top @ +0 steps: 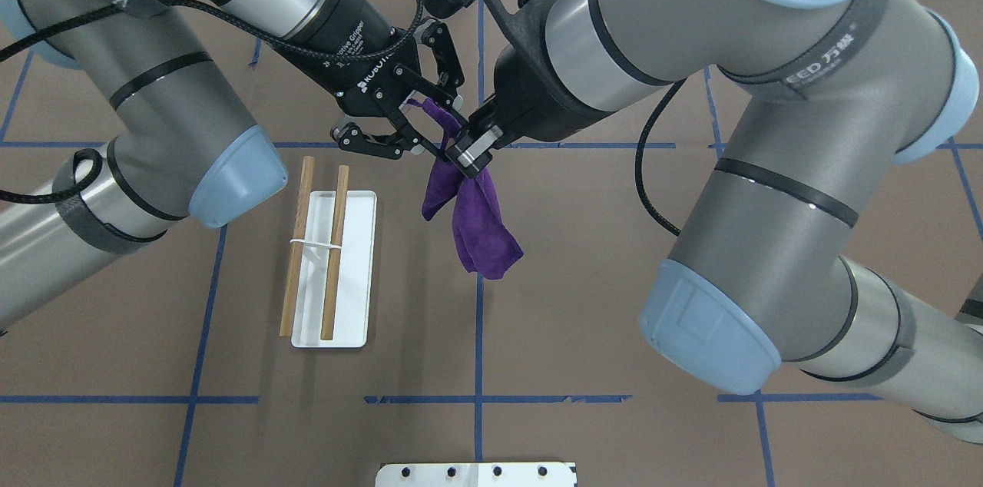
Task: Hang towel on rack
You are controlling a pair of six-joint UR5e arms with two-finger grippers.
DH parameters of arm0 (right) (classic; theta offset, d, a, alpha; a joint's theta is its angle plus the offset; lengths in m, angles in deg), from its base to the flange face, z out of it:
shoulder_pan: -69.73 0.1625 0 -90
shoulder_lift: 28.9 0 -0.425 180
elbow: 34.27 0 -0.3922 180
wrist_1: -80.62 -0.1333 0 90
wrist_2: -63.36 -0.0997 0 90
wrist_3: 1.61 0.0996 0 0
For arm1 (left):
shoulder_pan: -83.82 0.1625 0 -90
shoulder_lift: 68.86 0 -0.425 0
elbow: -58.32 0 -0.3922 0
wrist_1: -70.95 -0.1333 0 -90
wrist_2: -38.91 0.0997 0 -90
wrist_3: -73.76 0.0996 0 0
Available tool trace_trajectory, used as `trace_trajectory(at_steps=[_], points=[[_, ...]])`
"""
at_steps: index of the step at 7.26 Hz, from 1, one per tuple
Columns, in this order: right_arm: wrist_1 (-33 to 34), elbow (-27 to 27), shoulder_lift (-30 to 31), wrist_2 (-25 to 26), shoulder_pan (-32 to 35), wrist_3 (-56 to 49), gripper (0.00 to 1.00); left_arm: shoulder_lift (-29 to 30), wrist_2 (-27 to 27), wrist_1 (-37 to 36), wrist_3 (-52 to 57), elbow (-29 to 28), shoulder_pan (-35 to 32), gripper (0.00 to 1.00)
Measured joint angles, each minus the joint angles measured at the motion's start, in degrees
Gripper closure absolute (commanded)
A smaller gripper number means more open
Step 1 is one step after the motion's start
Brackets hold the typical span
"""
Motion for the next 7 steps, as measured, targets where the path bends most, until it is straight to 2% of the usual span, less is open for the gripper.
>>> trace_trajectory(at_steps=[3,4,5,7], points=[[0.0,0.0,0.0,0.7,0.0,0.0,1.00,-0.1,0.0,0.0,-0.2,0.2,0.0,1.00],[0.0,0.0,0.0,0.9,0.0,0.0,0.97,-0.2,0.1,0.0,-0.2,0.2,0.0,1.00],[0.0,0.1,0.0,1.7,0.0,0.0,0.01,-0.3,0.1,0.0,-0.2,0.2,0.0,1.00],[0.0,0.7,0.3,5.7,-0.4,0.2,0.00,-0.4,0.1,-0.1,-0.2,0.3,0.0,1.00]])
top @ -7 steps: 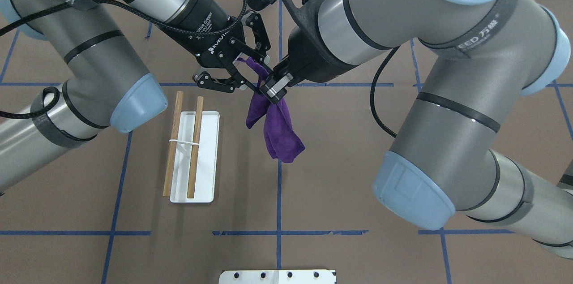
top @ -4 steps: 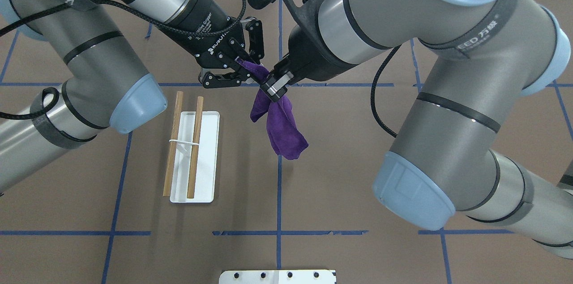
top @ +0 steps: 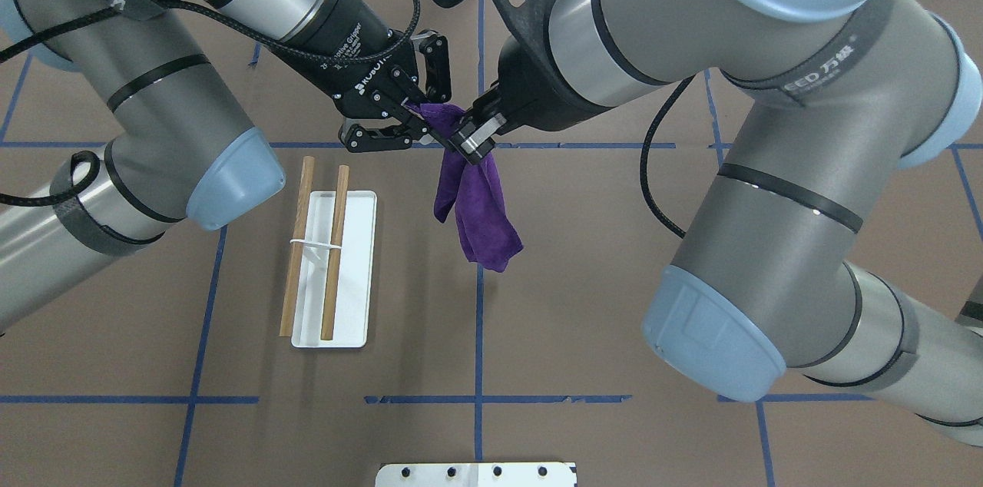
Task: Hang towel on rack
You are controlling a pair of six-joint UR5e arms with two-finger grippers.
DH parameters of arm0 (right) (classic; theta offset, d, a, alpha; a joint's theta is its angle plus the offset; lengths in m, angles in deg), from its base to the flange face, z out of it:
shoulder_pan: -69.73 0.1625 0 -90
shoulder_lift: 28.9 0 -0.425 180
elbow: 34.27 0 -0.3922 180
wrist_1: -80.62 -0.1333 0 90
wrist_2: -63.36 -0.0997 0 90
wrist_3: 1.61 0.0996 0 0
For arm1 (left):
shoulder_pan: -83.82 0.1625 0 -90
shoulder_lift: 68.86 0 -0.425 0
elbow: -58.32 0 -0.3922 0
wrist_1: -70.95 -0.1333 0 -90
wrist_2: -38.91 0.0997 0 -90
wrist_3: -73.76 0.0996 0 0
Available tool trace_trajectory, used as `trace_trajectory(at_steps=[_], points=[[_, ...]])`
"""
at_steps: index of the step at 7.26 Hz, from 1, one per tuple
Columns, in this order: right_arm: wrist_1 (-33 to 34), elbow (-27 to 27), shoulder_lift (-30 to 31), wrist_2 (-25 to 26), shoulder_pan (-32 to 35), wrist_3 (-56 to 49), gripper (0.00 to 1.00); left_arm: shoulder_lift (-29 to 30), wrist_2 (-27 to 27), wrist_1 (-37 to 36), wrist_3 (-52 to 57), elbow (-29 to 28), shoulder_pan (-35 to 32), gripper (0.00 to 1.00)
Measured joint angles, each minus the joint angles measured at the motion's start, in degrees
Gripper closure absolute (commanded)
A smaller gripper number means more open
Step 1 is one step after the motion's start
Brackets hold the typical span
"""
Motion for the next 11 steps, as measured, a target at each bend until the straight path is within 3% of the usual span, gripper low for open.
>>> trace_trajectory(at_steps=[3,6,8,11], points=[[-1.0,1.2,1.0,1.9,-0.3,-0.1,0.00,-0.1,0.0,0.0,-0.2,0.2,0.0,1.00],[-1.4,9.0,10.9,0.8,3.0,-0.1,0.00,-1.5,3.4,0.0,-0.1,2.0,0.4,1.00],[-1.3,11.1,18.7,-2.0,8.6,0.5,0.00,-6.6,8.7,0.1,2.5,6.5,1.9,1.00],[-1.0,8.8,25.0,-3.7,14.5,0.9,0.00,-17.6,10.4,0.1,15.2,12.5,1.9,1.00]])
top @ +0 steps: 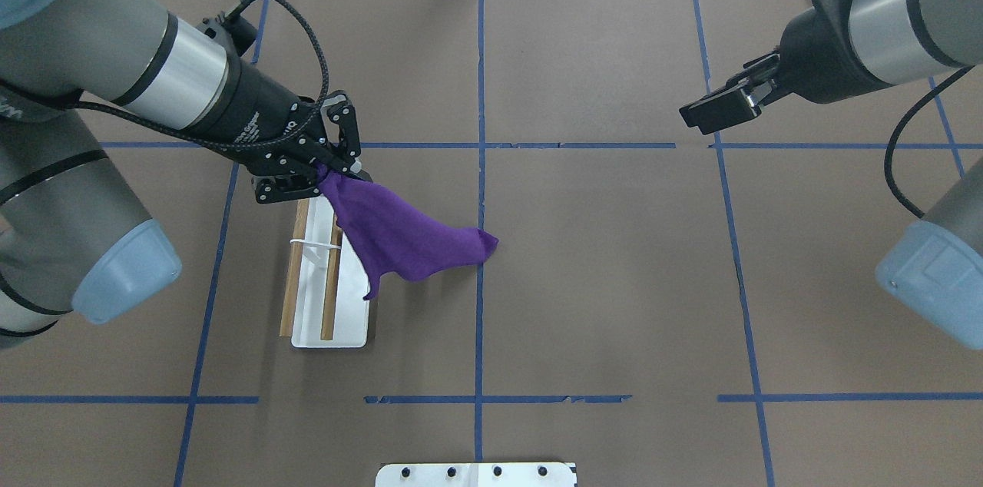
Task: Hang towel on rack
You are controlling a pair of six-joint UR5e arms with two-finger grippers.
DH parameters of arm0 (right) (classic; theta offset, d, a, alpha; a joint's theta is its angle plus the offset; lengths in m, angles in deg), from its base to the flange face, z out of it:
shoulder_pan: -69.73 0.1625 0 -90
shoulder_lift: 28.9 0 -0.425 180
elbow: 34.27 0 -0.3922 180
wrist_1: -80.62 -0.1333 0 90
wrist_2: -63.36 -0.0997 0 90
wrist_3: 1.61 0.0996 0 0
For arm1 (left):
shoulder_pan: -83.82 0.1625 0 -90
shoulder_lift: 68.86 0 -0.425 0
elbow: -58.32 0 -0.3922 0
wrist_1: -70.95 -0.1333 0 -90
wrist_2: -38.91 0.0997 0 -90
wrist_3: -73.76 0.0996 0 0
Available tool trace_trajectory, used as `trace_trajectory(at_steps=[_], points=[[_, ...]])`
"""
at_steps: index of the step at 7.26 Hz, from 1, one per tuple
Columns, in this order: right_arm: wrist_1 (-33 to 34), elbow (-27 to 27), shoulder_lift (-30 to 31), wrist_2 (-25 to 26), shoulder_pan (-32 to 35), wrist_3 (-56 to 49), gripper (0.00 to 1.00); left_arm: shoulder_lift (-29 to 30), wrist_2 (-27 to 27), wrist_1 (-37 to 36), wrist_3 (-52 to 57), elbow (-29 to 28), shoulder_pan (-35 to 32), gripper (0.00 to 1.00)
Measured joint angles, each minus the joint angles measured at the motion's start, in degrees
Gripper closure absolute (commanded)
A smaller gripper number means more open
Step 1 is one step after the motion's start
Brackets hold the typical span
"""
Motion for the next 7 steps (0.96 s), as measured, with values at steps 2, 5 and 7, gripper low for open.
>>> trace_trajectory(at_steps=[2,5,7], points=[[0.0,-1.5,0.8,0.0,0.9,0.0,0.00,-6.7,1.3,0.0,8.9,0.8,-1.7,1.00],[0.0,-2.0,1.5,-0.1,1.4,0.0,0.00,-16.4,1.5,-0.1,27.3,0.8,-9.6,1.00],[0.0,-2.0,1.9,-0.3,1.6,0.0,0.00,-19.7,1.5,0.0,34.2,0.0,-11.2,0.42]])
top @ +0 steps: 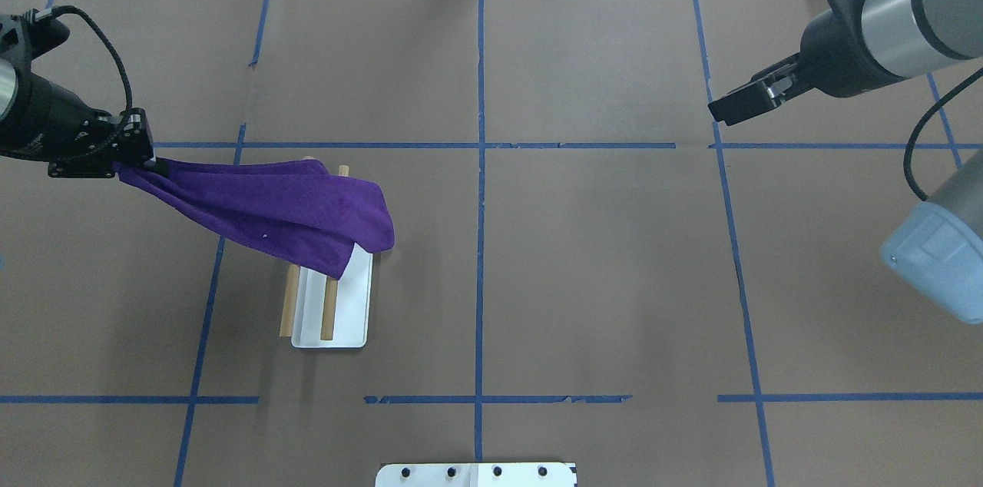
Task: Hang towel on rack
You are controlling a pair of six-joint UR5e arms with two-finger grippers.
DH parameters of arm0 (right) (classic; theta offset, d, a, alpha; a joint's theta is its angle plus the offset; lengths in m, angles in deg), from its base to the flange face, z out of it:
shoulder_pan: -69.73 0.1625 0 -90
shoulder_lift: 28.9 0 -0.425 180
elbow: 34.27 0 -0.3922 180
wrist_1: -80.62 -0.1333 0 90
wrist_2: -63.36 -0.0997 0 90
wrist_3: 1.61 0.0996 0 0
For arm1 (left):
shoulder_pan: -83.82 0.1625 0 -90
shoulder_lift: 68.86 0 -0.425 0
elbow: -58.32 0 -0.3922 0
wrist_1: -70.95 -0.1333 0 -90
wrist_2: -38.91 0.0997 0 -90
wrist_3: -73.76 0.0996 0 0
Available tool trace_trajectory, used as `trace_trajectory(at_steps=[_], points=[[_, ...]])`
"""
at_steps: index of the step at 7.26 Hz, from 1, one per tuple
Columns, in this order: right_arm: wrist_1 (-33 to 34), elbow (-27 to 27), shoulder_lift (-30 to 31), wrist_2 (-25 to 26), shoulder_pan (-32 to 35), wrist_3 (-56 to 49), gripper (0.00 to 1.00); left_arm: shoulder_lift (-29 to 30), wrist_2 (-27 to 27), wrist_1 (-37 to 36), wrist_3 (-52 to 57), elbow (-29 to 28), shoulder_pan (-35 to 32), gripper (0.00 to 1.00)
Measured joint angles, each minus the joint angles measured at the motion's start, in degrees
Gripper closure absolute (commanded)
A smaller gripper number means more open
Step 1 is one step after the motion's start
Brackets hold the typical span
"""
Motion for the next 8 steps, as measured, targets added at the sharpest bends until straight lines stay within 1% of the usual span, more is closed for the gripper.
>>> trace_trajectory(at_steps=[1,4,6,7,8], points=[[0.0,0.0,0.2,-0.3,0.2,0.0,0.00,-0.1,0.0,0.0,0.8,-0.8,0.0,0.00],[0.0,-0.1,1.6,-0.6,1.4,0.0,0.00,0.3,0.1,0.0,0.9,-2.5,0.1,0.00],[0.0,-1.2,3.9,-3.0,4.6,-0.2,0.00,0.2,0.4,0.2,2.7,-3.0,-0.3,0.00],[0.0,-3.3,5.7,-4.8,7.2,-0.5,0.00,0.0,1.2,0.5,8.0,-4.1,-1.6,0.00],[0.0,-6.4,7.4,-6.0,10.1,-1.0,0.00,-0.3,1.8,0.6,18.3,-6.5,-4.6,0.00]])
